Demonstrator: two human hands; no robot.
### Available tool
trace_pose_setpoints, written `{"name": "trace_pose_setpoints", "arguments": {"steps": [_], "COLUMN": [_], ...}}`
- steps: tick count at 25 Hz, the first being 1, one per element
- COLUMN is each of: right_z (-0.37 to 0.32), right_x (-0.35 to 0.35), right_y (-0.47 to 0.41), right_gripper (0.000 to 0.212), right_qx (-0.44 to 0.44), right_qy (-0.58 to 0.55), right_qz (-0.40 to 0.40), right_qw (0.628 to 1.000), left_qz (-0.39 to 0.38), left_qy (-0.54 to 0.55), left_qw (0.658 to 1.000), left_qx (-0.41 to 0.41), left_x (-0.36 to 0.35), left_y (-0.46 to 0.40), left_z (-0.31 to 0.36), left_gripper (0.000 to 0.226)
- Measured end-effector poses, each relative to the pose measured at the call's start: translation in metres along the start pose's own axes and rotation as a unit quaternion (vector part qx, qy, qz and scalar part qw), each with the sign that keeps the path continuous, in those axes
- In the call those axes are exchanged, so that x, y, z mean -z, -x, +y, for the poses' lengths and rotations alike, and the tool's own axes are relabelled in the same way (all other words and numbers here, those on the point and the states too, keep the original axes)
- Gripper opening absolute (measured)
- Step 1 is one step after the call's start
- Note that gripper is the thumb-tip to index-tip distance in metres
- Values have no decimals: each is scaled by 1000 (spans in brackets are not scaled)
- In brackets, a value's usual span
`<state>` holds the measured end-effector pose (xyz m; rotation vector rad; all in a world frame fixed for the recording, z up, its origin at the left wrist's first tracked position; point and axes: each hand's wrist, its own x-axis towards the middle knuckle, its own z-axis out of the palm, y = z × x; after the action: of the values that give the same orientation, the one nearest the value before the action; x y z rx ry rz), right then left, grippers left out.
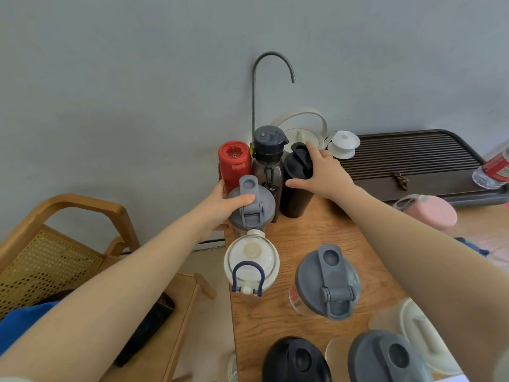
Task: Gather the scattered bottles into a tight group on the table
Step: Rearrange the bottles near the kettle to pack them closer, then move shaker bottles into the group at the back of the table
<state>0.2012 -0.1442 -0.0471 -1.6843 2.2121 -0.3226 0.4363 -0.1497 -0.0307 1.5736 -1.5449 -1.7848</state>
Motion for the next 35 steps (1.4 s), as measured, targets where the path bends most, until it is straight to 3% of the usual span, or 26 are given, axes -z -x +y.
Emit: {"name": "trace_pose_setpoints", "arguments": {"steps": [3,5,8,11,13,15,17,19,24,28,31,35], "right_z": [3,-4,-13,-12,-6,-3,0,2,17,44,61,65], "right_x": [15,31,54,55,41,28,17,11,7,28,34,29], "right_y": [13,43,111,160,174,178,181,182,180,162,137,108], "right_gripper": [105,88,58,73,95,108,110,104,85,82,82,77], "right_qx": [14,70,198,203,188,189,197,205,190,127,104,98], "right_qy": [-21,-15,1,96,170,211,218,190,137,105,102,95], "right_qz": [-19,5,-43,-199,-242,-236,-204,-170,-105,-46,-43,-43], "right_qw": [1000,997,979,954,937,930,934,945,966,985,988,990], "left_qz": [-11,21,97,117,44,-50,-34,0,5,-11,-6,22], "left_qy": [-23,-39,-158,-255,-293,-379,-511,-575,-595,-589,-555,-567], "left_qw": [1000,999,969,893,861,849,800,773,770,765,770,752], "left_qx": [-4,-27,-164,-352,-413,-365,-312,-268,-229,-262,-314,-335], "left_x": [-1,-2,-4,-10,-10,-11,-15,-24,-39,-54,-64,-79], "left_y": [2,3,12,42,68,89,98,103,106,111,97,54], "left_z": [4,7,6,4,4,-2,-14,-21,-28,-17,19,55], "left_gripper": [71,77,79,61,62,74,86,92,90,84,81,82]}}
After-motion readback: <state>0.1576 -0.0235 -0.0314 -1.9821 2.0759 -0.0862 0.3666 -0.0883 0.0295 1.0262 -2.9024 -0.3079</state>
